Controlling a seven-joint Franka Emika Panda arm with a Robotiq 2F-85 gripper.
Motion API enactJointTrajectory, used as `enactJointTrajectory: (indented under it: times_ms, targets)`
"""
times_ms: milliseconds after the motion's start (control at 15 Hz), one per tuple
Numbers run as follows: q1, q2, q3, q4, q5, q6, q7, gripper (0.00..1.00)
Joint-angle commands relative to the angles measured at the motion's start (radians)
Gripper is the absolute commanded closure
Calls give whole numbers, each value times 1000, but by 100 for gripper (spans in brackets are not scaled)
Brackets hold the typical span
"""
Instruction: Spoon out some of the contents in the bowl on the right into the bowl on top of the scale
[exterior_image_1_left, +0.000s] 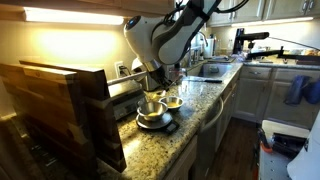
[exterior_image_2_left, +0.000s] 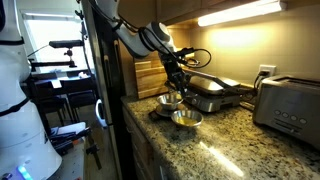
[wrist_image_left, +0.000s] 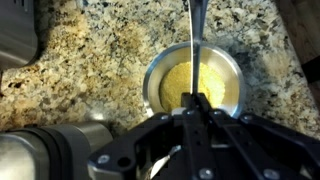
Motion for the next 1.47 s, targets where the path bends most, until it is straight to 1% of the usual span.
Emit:
enactJointTrajectory:
  times_ms: [0, 200, 333, 600, 733, 1067, 1400]
  targets:
    - [25, -47, 7, -57, -6, 29, -23, 97]
    - [47, -44, 12, -71, -54, 37, 6, 97]
    - [62, -50, 12, -88, -117, 50, 37, 97]
    - [84, -49, 14, -121, -295, 89, 138, 97]
    - [89, -47, 17, -135, -363, 99, 184, 97]
    - [103, -56, 24, -180, -602, 104, 372, 97]
    - [109, -72, 37, -224, -757, 97, 536, 97]
